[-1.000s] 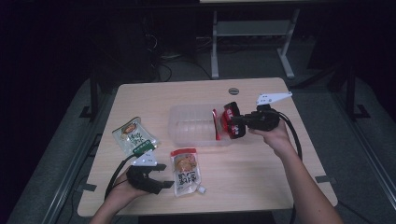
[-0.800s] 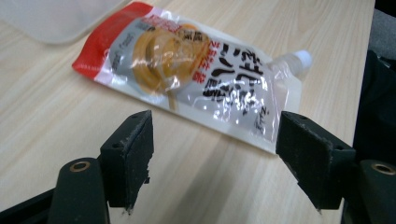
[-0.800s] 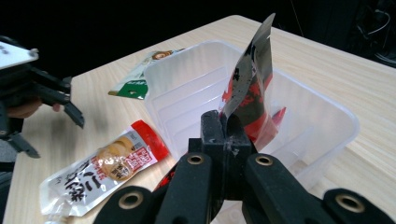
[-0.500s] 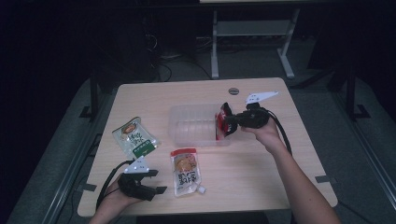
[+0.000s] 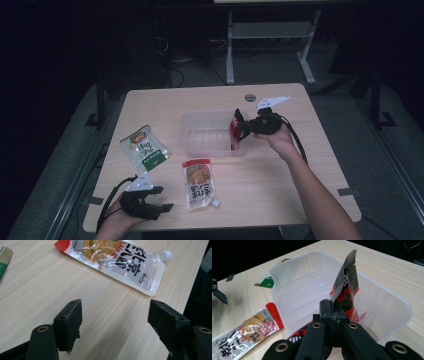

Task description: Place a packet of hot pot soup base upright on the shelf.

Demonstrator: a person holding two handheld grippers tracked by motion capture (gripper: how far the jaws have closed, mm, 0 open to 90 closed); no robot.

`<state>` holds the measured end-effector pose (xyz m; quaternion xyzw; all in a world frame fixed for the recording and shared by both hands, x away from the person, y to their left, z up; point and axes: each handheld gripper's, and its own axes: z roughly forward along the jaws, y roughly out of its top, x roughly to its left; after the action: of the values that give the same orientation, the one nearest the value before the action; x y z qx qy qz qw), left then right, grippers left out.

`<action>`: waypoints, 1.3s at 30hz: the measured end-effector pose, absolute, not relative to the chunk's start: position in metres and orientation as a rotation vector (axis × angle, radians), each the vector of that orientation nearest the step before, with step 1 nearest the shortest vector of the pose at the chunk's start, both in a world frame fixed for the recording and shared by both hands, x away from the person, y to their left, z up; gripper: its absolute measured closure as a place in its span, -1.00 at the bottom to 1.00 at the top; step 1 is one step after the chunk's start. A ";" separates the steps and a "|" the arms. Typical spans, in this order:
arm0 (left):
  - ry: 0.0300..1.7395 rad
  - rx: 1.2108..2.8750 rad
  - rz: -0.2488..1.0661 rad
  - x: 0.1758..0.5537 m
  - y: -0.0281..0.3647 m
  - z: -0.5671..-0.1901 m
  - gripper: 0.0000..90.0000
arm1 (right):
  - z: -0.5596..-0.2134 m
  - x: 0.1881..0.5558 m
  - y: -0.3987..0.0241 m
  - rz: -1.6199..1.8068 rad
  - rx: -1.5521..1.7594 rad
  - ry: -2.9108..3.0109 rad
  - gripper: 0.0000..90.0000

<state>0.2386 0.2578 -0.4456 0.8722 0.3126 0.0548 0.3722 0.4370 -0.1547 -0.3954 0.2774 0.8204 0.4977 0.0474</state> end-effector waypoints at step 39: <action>0.666 2.258 0.078 0.271 0.225 -0.442 -0.43 | -0.375 0.399 -0.177 1.458 0.920 2.423 -0.44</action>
<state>0.2713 0.2249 -0.4422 0.8854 0.2612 0.0305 0.3832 0.3987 -0.1771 -0.3747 0.3082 0.8119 0.4887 0.0840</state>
